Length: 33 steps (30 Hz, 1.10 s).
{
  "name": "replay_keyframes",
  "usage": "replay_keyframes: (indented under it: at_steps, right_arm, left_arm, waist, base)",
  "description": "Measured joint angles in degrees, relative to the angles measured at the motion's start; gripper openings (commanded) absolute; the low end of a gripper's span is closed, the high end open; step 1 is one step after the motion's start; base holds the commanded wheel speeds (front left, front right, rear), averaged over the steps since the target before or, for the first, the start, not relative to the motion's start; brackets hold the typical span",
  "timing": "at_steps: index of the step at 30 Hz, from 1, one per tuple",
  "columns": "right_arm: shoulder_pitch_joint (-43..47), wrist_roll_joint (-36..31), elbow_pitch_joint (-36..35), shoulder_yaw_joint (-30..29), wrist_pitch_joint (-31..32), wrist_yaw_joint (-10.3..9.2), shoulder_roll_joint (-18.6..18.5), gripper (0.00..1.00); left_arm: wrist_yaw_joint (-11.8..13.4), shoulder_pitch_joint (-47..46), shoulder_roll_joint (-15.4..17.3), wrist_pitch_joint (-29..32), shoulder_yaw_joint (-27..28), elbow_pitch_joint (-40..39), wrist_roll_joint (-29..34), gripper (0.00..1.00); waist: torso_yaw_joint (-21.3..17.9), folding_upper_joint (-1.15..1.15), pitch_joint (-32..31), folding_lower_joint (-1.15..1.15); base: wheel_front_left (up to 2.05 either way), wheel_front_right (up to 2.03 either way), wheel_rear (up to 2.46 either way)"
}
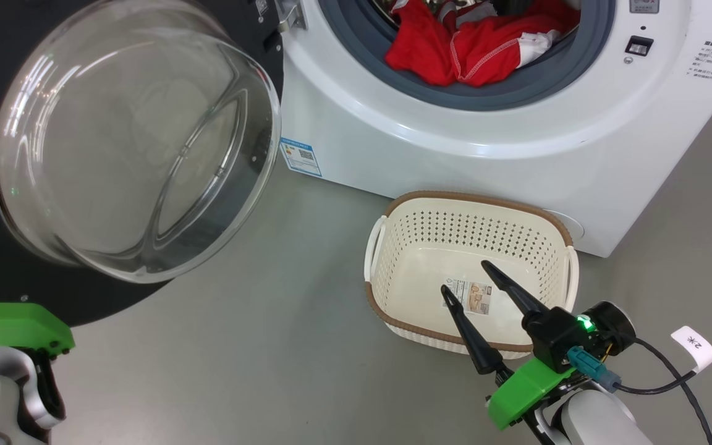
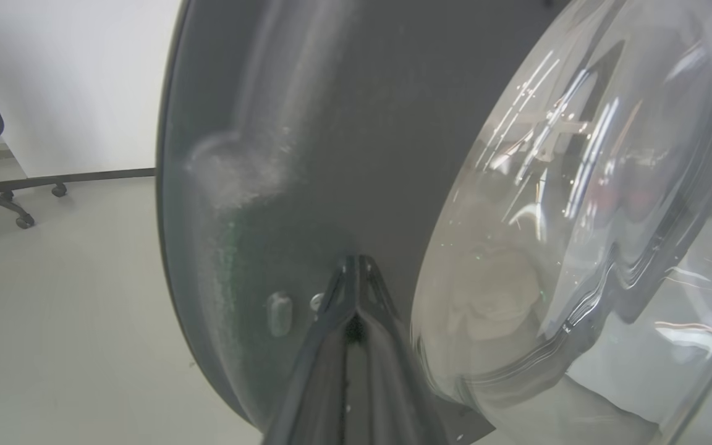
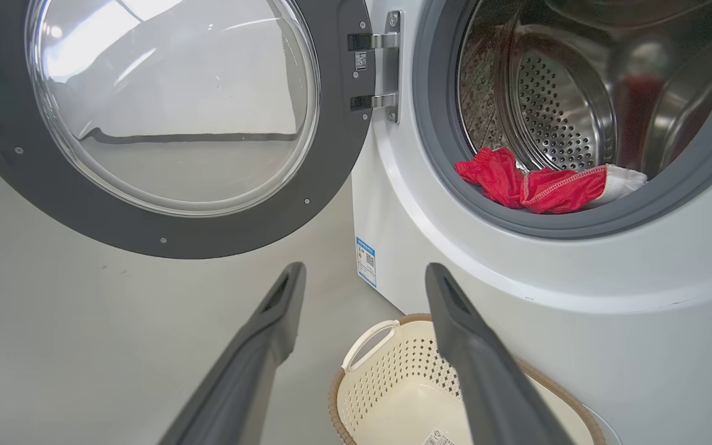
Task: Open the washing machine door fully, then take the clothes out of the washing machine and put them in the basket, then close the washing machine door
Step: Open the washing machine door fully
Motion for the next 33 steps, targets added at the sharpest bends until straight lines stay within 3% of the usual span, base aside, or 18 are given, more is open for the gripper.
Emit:
replay_keyframes:
  at_steps: [6, 10, 12, 17, 26, 33]
  right_arm:
    - [-0.48, 0.08, 0.02, -0.01, 0.00, 0.00, -0.02, 1.00]
    - [-0.90, 1.01, -0.04, 0.24, 0.00, 0.00, -0.01, 1.00]
    - [-0.85, 2.04, -0.36, 0.25, 0.00, 0.00, -0.01, 1.00]
    - [-0.70, 3.16, -1.03, -0.77, 0.00, 0.00, 0.01, 1.00]
    - [-0.58, 4.71, -2.41, -4.17, 0.00, 0.00, 0.05, 1.00]
    - [-0.57, 4.58, -4.02, -8.39, 0.00, 0.00, 0.07, 1.00]
  left_arm:
    - [-1.26, -0.38, 0.01, -0.18, 0.75, 0.38, -0.59, 0.00]
    - [-1.04, 0.31, 0.01, -0.41, 1.01, -2.70, -0.57, 0.50]
    - [0.00, 2.55, 0.02, -0.49, 1.35, -6.97, -0.55, 1.00]
    - [0.48, 6.15, 0.87, -0.49, 1.45, -15.12, 0.10, 1.00]
    - [-0.29, 8.09, 1.90, 0.04, -3.11, -26.58, 2.54, 1.00]
    - [-3.89, 8.22, 1.05, 0.08, -7.37, -29.63, 2.83, 1.00]
  waist:
    - [-0.59, 0.00, -0.35, 0.00]
    - [-1.15, 0.00, -1.26, 0.00]
    - [-1.71, 0.00, -2.16, 0.00]
    - [-2.92, 0.00, -3.46, 0.00]
    - [-6.24, 0.00, -4.88, 0.00]
    - [-10.09, 0.00, -5.55, 0.00]
  base:
    - [0.00, 0.00, 0.00]
    - [0.00, 0.00, 0.00]
    - [0.00, 0.00, 0.00]
    - [0.00, 0.00, 0.00]
    - [0.00, 0.00, 0.00]
    - [0.00, 0.00, 0.00]
